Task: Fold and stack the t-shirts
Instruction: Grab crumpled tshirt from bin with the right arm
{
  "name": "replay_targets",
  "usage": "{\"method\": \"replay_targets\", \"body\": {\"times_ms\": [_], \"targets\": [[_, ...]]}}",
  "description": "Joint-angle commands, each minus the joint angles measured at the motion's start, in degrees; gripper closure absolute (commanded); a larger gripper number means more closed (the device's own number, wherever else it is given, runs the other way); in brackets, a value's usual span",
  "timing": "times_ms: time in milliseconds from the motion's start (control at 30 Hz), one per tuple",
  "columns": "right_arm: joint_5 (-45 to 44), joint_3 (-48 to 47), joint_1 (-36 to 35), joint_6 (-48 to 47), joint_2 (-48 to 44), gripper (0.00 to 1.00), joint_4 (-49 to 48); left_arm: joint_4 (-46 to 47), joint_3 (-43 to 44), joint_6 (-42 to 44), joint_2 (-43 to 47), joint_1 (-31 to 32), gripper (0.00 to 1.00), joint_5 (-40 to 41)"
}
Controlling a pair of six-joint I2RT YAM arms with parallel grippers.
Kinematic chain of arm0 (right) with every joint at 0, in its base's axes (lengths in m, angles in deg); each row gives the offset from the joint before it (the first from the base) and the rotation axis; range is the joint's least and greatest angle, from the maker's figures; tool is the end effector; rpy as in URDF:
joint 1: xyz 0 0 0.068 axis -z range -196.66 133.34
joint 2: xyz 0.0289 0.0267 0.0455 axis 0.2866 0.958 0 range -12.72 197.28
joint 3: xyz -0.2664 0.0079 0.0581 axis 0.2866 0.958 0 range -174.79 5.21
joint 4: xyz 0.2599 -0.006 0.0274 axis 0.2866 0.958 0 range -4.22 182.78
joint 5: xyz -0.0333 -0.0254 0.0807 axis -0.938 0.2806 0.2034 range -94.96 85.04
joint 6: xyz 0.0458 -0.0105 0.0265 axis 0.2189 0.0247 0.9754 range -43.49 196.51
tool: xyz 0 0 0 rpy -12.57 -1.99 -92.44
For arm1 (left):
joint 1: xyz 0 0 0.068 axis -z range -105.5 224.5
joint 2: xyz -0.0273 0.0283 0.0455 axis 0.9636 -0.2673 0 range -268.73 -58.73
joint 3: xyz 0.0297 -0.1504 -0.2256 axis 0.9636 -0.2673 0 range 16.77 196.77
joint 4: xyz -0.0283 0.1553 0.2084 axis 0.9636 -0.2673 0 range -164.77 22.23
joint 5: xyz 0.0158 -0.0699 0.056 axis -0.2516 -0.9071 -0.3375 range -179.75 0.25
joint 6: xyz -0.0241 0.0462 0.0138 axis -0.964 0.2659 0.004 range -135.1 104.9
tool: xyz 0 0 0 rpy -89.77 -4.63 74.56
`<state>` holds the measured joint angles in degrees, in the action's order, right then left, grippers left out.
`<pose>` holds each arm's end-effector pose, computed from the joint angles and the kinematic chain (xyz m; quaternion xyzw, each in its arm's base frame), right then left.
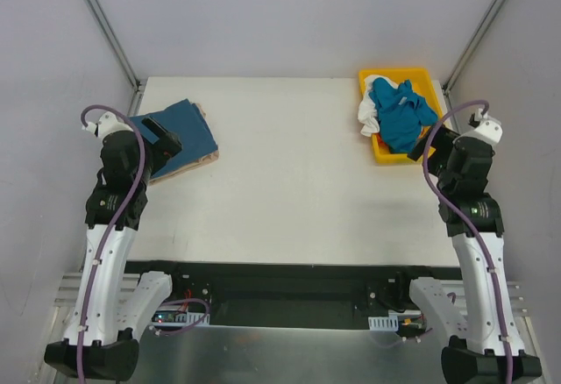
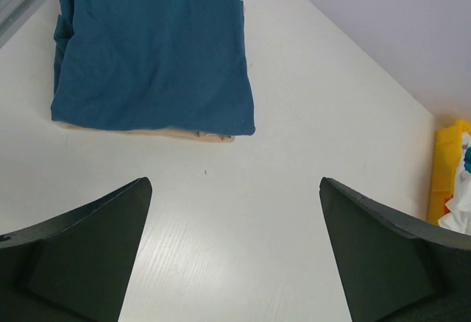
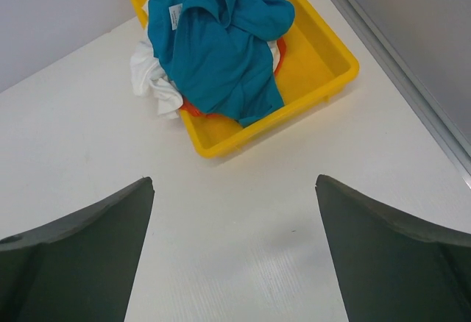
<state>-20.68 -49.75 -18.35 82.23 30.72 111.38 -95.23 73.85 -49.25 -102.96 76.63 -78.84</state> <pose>0.1617 -0.0049 0.3763 0.1115 0.7777 -0.0682 0.6149 0.1619 0.0006 0.3831 -0.2732 0.7411 -0.1180 0.6018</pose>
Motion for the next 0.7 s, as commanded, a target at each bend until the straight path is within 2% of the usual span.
{"method": "replay_targets", "body": {"times_ms": [0,200,267,333,533,600,633,667], "targets": [[1.40,-7.78,0.11,-4.13,8.29,0.04,0.05,-0.57,2.69,-0.56,-3.23,-0.55,0.01,-1.42],[4.47,-22.98,0.20,-3.87,25.87,0.04,-0.64,-0.57,3.12,-0.30,-8.32,-0.55,0.01,-3.97],[5.79,-28.59,0.29,-3.61,35.80,0.04,1.45,-0.49,3.30,0.14,-10.08,-0.55,0.01,-5.11],[5.53,-36.42,0.20,-2.47,45.18,0.04,2.69,-0.66,3.39,-0.04,-10.96,-0.55,0.01,-5.90],[1.32,-51.79,0.20,0.69,63.50,0.01,3.92,-0.57,2.69,-0.65,-13.16,-0.55,0.01,-7.05],[1.22,-55.94,0.20,1.31,69.66,0.08,5.50,-0.57,2.77,-0.30,-13.87,-0.55,0.01,-7.58],[2.09,-59.53,0.20,1.49,71.15,0.22,5.94,-0.57,2.86,0.05,-13.96,-0.46,0.01,-7.84],[2.54,-60.69,0.20,1.58,73.52,0.30,6.38,-0.57,2.95,0.22,-14.04,-0.55,0.01,-8.02]]}}
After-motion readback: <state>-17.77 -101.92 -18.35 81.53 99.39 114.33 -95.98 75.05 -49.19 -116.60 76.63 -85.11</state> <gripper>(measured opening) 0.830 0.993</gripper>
